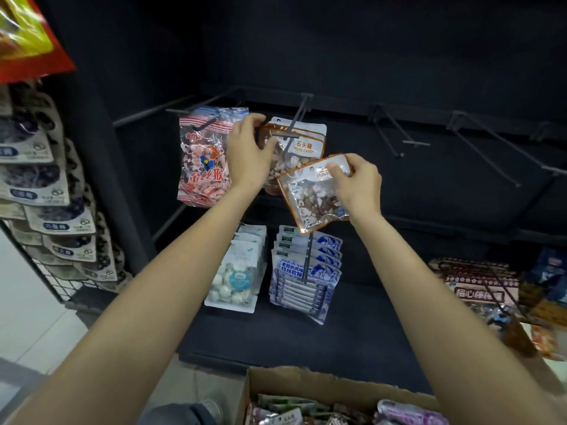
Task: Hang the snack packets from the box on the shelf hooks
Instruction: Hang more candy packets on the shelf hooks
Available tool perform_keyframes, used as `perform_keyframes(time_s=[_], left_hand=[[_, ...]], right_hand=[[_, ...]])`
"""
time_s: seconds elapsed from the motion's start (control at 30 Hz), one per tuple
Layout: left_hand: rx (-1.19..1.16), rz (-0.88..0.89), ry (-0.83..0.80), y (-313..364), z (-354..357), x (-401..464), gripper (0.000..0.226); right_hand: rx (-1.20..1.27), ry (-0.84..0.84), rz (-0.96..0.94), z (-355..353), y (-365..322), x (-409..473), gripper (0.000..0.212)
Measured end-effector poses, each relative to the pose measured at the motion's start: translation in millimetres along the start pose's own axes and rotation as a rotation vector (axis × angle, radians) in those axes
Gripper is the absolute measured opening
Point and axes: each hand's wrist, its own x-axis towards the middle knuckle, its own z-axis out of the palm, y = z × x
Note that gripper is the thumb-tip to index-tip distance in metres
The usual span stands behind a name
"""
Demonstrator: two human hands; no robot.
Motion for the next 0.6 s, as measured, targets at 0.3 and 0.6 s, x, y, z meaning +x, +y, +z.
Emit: perform_keyframes(time_s=[0.3, 0.6], left_hand=[[-0.191, -0.073, -0.46, 0.3, -53.4, -74.4, 0.031], [0.001, 0.149, -0.517, -6.8, -68.8, -55.7, 0.003]], right_hand=[[0.144, -0.197, -0.158, -17.0, 5.9, -33.1, 0.023], [0.022, -0.252, -0.388, -18.2, -13.3, -39.3, 0.03]])
